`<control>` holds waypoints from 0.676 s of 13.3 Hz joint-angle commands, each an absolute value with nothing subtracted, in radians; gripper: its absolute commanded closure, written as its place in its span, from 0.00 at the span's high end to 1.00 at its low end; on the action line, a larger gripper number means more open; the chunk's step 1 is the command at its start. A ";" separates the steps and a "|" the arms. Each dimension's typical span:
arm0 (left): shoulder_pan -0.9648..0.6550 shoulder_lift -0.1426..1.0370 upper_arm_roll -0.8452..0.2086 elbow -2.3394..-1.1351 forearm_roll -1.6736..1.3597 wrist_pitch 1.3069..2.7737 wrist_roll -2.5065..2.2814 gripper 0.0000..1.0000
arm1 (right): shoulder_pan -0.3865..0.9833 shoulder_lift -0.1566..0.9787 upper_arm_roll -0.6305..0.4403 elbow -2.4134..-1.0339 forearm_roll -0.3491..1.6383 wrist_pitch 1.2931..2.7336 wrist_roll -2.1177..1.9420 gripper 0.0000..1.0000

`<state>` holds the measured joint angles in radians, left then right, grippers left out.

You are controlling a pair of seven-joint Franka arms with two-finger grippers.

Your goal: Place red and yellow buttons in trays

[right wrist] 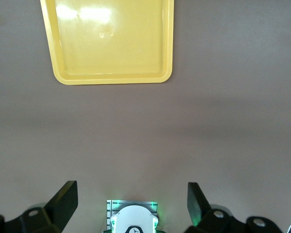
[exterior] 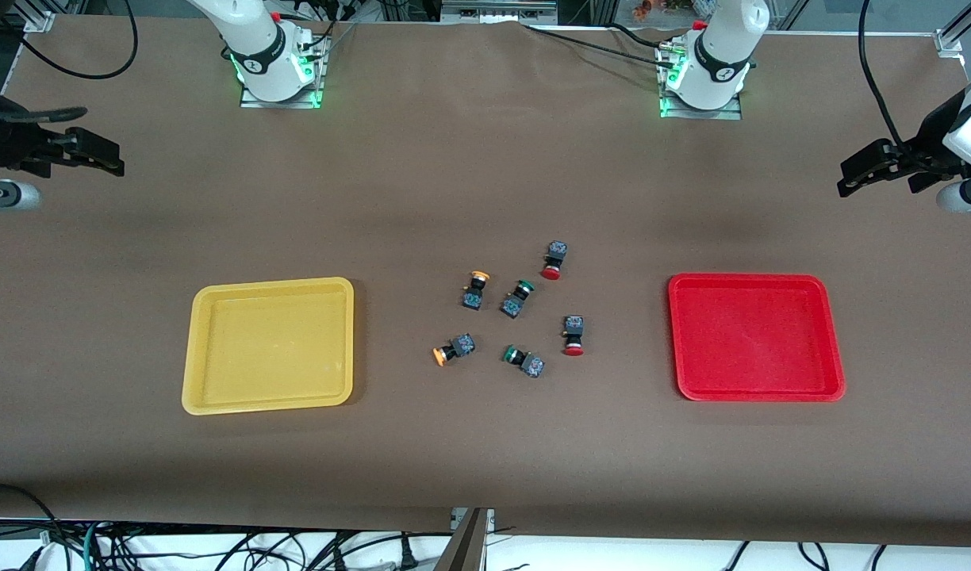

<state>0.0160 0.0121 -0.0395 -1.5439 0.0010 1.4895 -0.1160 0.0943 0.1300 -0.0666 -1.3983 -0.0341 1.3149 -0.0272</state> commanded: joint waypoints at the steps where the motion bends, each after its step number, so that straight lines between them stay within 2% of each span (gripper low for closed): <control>1: 0.014 0.029 -0.043 -1.508 0.023 1.474 -0.124 1.00 | 0.090 0.155 -0.060 -1.390 -0.038 1.336 -0.020 1.00; 5: 0.014 0.031 -0.043 -1.506 0.021 1.474 -0.124 1.00 | 0.109 0.241 -0.046 -1.396 -0.029 1.400 -0.008 1.00; 9: 0.014 0.029 -0.043 -1.506 0.023 1.474 -0.124 1.00 | 0.245 0.351 -0.044 -1.399 -0.005 1.528 0.188 1.00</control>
<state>0.0160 0.0130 -0.0395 -1.5400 0.0010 1.4895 -0.1161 0.1811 0.3122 -0.0436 -1.4034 -0.0125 1.4882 0.0848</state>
